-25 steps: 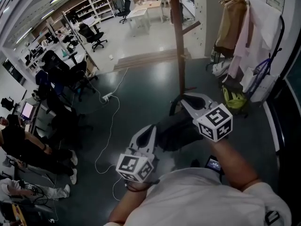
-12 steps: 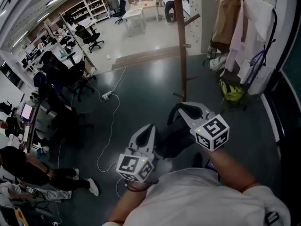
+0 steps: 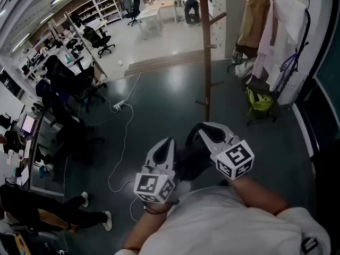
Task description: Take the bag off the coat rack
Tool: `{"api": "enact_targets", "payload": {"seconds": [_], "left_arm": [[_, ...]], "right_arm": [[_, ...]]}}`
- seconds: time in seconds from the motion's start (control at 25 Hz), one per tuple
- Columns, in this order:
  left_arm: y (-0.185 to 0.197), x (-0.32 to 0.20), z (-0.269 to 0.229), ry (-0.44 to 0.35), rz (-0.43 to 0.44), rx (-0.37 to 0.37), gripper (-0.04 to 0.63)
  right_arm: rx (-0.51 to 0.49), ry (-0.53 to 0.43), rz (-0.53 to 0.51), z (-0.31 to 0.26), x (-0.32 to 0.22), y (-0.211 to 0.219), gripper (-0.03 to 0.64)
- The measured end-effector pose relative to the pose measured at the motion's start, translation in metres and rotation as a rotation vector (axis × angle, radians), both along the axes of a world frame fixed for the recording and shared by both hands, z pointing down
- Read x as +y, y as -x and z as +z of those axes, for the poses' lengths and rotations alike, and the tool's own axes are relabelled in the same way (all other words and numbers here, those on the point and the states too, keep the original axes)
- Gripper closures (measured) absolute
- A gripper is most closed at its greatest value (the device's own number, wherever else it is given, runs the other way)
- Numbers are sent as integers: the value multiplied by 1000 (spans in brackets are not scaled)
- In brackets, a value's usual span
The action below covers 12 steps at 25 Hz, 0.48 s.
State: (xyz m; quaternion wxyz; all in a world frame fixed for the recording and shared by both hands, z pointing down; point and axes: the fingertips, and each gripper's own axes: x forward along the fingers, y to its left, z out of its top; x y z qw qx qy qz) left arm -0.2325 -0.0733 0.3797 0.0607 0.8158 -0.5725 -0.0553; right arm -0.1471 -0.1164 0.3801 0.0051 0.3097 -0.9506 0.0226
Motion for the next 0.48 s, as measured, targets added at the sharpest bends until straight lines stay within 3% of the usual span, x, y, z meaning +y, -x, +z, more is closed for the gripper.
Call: {"api": "enact_targets", "payload": {"seconds": [0.48], "left_arm": [[-7,6,12,-57,-57,-20,594]], "right_arm": [[-41,-10,-14,13,16,8,595]]}}
